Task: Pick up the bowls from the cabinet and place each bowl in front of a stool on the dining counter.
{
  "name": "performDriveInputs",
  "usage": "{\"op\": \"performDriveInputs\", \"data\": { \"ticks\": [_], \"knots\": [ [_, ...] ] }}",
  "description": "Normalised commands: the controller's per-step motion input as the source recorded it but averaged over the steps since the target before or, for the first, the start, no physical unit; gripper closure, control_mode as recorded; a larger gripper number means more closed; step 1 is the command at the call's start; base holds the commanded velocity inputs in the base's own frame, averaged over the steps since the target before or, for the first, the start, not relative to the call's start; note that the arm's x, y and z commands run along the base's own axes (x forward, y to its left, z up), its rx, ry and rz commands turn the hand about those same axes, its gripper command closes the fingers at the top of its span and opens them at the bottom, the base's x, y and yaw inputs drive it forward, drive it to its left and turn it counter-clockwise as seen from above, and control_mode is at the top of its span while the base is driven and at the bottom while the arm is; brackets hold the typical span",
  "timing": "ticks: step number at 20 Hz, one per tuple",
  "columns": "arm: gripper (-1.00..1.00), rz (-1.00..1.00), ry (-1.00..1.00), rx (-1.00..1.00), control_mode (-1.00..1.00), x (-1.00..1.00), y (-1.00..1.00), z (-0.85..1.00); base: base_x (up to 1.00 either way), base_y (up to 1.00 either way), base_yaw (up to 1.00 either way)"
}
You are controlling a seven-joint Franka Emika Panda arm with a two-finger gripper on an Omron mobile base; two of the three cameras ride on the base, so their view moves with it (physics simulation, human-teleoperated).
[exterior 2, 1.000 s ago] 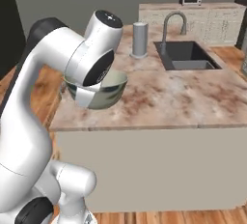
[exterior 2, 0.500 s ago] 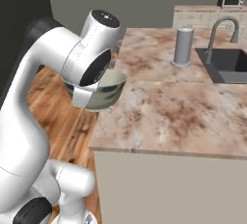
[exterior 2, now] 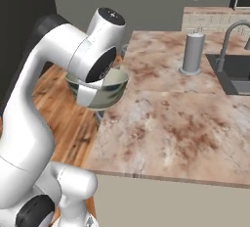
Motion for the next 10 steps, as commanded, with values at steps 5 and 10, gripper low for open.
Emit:
{"op": "performDriveInputs", "data": {
  "ticks": [5,10],
  "knots": [
    [1.0,0.05,0.03,0.06,-1.0,1.0,-0.21,-0.06,0.0,0.0,0.0],
    [1.0,0.0,0.02,0.06,-1.0,1.0,-0.22,-0.26,0.0,0.0,0.0]
  ]
}}
